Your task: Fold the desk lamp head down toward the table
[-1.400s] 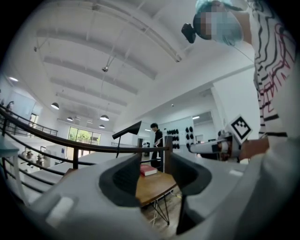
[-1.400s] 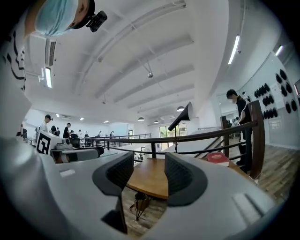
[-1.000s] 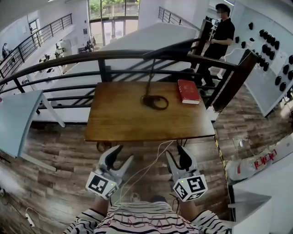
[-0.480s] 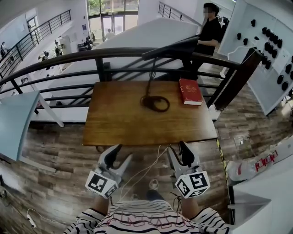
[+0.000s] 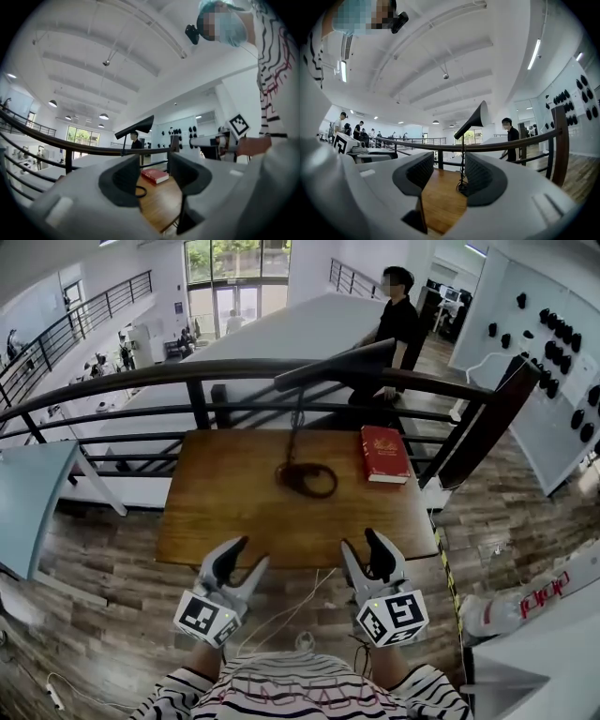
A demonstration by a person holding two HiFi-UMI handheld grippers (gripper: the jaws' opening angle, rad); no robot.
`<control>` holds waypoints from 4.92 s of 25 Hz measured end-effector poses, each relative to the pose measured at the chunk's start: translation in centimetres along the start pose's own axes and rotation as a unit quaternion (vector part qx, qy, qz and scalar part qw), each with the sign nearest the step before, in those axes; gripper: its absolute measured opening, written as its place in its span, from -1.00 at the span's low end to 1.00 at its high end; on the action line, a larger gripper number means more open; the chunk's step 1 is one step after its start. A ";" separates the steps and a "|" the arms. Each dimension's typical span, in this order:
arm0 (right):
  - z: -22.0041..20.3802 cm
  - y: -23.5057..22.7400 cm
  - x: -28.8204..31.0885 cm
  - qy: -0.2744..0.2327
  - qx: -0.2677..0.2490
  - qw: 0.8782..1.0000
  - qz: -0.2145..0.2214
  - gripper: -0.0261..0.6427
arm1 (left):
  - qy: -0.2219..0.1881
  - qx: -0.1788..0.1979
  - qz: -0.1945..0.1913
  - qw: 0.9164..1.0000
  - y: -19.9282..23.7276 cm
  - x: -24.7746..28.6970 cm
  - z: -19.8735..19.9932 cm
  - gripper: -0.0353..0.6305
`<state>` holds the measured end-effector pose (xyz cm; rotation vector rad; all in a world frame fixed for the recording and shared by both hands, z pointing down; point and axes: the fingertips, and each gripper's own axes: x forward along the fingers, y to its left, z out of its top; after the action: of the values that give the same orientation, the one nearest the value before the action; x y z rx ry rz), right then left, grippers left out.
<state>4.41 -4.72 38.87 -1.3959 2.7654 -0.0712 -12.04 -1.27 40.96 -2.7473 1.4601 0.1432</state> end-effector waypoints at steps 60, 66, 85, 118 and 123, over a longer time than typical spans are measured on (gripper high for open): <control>23.9 -20.9 24.5 -0.187 -0.186 0.964 -0.034 -0.35 | 0.015 0.042 -0.024 0.999 21.5 32.6 -2.6 -0.30; 24.8 -21.0 26.4 -0.172 -0.209 0.962 -0.036 -0.35 | 0.017 0.046 -0.043 0.998 22.5 35.7 -2.7 -0.31; 21.6 -22.6 27.5 -0.158 -0.179 0.970 -0.054 -0.56 | 0.047 -0.011 -0.112 0.993 22.7 39.6 -6.3 -0.03; 6.3 -28.5 24.5 -0.158 0.113 0.973 -0.127 -0.78 | 0.049 -0.039 -0.122 0.991 22.8 39.6 -6.0 -0.06; 3.7 -28.9 25.0 -0.177 0.179 0.960 -0.125 -0.77 | 0.035 -0.070 -0.123 0.989 23.1 39.7 -5.7 -0.07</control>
<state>12.95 -42.07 36.46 -1.4759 2.1502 -0.2833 -8.72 -47.40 43.35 -3.0457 1.1521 0.1477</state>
